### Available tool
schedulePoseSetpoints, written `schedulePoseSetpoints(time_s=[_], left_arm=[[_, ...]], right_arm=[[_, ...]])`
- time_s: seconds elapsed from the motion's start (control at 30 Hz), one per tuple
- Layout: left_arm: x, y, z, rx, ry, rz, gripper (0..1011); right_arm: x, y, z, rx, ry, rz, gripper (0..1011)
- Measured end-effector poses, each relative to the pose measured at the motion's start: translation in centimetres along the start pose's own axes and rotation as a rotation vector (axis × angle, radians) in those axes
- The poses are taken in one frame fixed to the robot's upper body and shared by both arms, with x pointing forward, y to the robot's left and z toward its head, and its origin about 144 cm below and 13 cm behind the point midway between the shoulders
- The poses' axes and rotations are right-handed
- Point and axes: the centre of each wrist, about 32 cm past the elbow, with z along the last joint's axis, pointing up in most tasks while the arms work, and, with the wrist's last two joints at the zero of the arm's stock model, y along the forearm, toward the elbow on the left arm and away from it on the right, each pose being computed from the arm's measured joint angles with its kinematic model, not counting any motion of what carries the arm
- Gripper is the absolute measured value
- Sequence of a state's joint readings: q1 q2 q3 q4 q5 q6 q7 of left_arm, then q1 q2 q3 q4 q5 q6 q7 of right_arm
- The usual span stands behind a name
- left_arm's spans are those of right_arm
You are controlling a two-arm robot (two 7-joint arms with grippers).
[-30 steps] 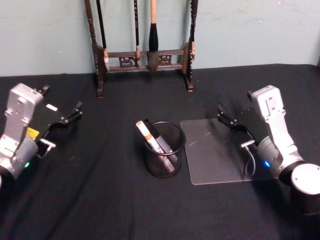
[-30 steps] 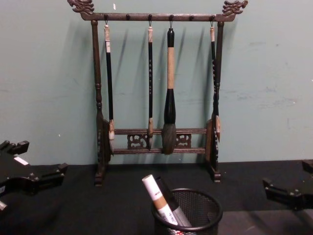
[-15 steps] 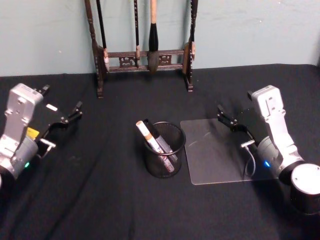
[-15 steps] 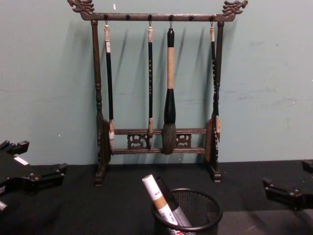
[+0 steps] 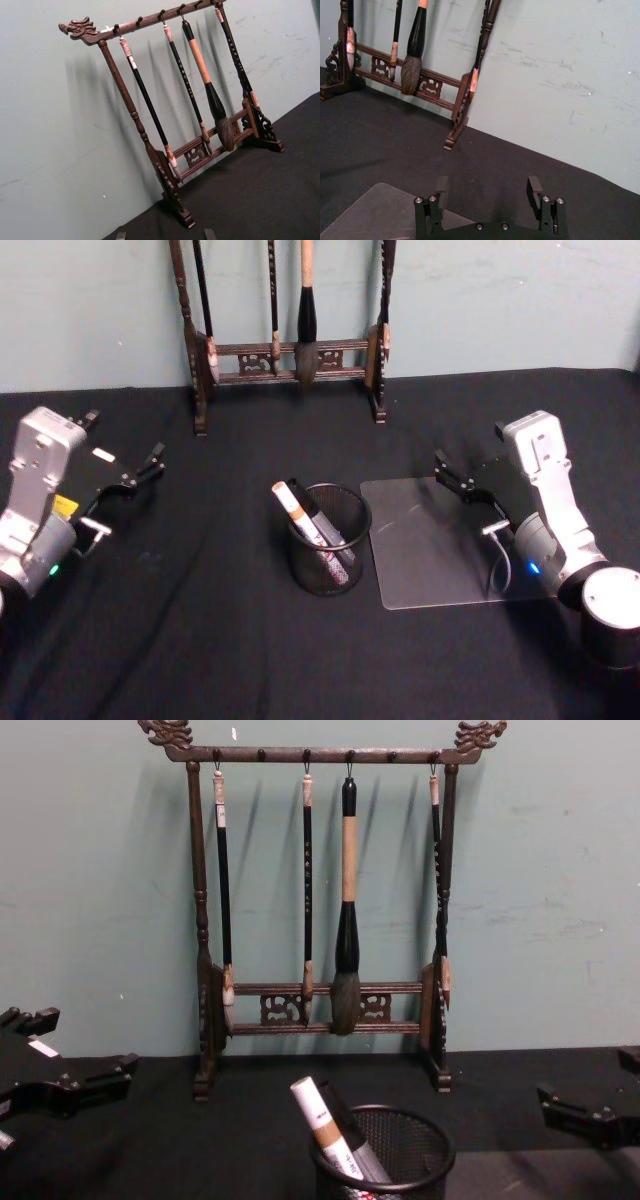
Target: Pick up the water-based marker from the table and place it into the pen holder.
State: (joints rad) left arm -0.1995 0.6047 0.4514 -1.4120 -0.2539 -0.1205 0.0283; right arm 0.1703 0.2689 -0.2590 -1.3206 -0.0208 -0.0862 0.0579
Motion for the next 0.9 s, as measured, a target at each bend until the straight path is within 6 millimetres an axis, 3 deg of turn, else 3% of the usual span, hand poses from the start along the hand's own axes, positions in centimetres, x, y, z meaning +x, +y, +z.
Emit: schedulePoseSetpoints(time_s=[0.9], left_arm=[[0.00, 0.00, 0.00, 0.000, 0.000, 0.000, 1001]], right_arm=[[0.00, 0.00, 0.00, 0.000, 0.000, 0.000, 1002]])
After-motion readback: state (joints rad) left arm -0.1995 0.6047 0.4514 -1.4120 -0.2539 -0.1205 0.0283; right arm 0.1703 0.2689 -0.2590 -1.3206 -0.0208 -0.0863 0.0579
